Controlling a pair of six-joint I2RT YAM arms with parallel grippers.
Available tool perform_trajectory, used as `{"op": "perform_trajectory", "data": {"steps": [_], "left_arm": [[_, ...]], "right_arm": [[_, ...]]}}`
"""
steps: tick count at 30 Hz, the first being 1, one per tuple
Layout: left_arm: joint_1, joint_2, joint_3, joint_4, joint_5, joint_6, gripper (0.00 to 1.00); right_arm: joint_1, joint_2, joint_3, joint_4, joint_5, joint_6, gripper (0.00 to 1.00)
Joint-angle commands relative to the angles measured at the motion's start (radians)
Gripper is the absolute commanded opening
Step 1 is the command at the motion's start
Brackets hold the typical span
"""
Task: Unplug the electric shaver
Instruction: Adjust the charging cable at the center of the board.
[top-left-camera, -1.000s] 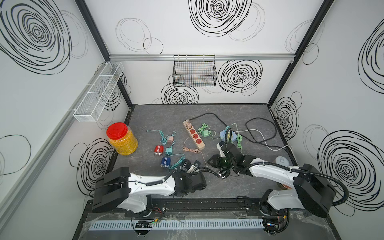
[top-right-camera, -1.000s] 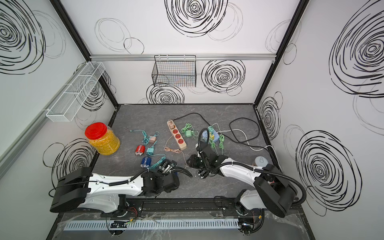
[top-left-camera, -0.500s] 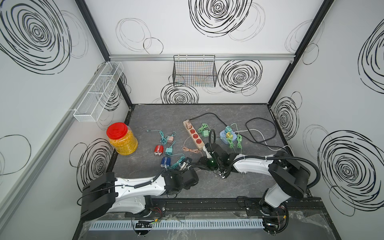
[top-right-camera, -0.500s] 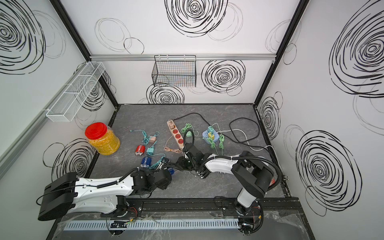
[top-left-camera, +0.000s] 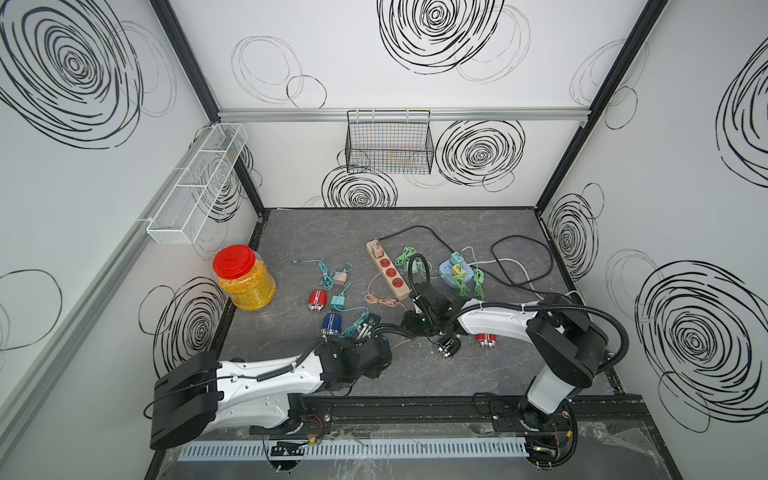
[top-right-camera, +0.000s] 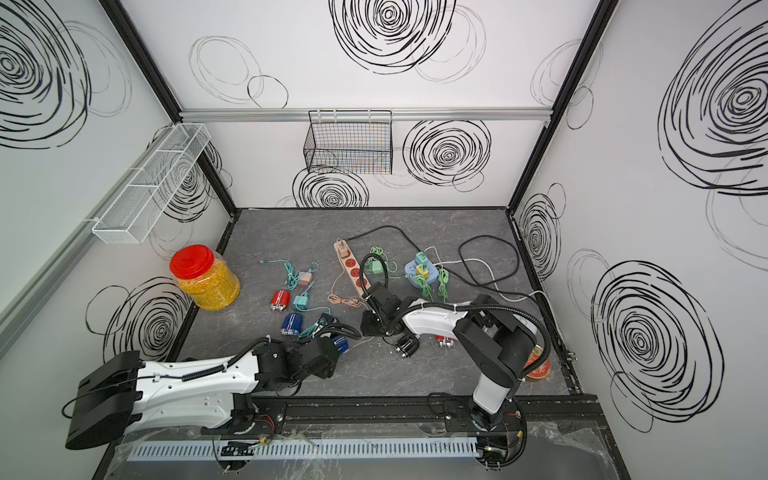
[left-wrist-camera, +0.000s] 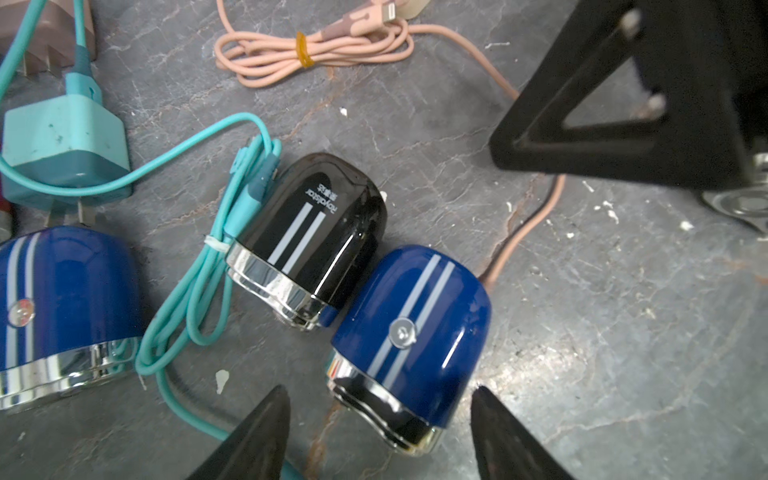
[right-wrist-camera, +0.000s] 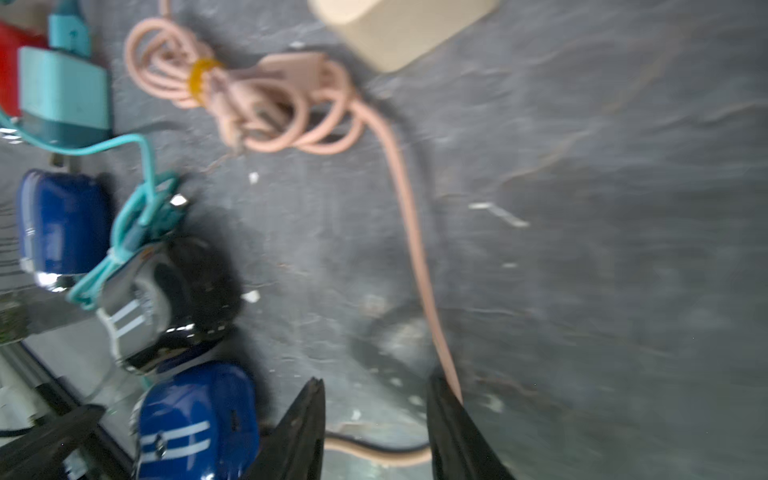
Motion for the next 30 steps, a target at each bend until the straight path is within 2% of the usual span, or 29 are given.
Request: {"op": "perform_trajectory", "data": {"steps": [1, 6, 8, 11, 14, 17, 20, 25, 30], "left_arm": [[0.001, 0.016, 0.003, 0.033, 0.016, -0.006, 0.72], [0.004, 0.034, 0.02, 0.029, -0.022, -0.005, 0.72], [0.025, 0.041, 0.024, 0.014, -0.047, -0.005, 0.72], [0.069, 0.04, 0.037, -0.028, -0.101, -0.004, 0.72], [0.097, -0.002, 0.033, 0.001, -0.09, 0.012, 0.71], [0.119, -0.028, 0.035, 0.02, -0.08, 0.02, 0.71], [0.137, -0.03, 0.035, 0.035, -0.067, 0.027, 0.71], [0.145, 0.012, 0.037, 0.024, -0.061, 0.031, 0.71], [0.177, -0.038, 0.061, 0.022, -0.04, 0.027, 0.71]], "right_arm": [[-0.047, -0.034, -0.026, -0.14, 0.064, -0.062, 0.45], [-0.075, -0.033, -0.016, -0.139, 0.047, -0.086, 0.44], [-0.069, -0.044, -0.018, -0.106, 0.013, -0.089, 0.45], [-0.066, -0.054, 0.006, -0.122, 0.026, -0.097, 0.45], [-0.07, -0.071, 0.022, -0.132, 0.019, -0.113, 0.45], [-0.059, -0.113, 0.002, -0.044, -0.077, -0.112, 0.46], [-0.042, -0.128, 0.027, -0.02, -0.122, -0.108, 0.47], [-0.035, -0.151, 0.064, -0.022, -0.121, -0.095, 0.48], [-0.038, -0.182, 0.1, -0.049, -0.078, -0.108, 0.5]]}}
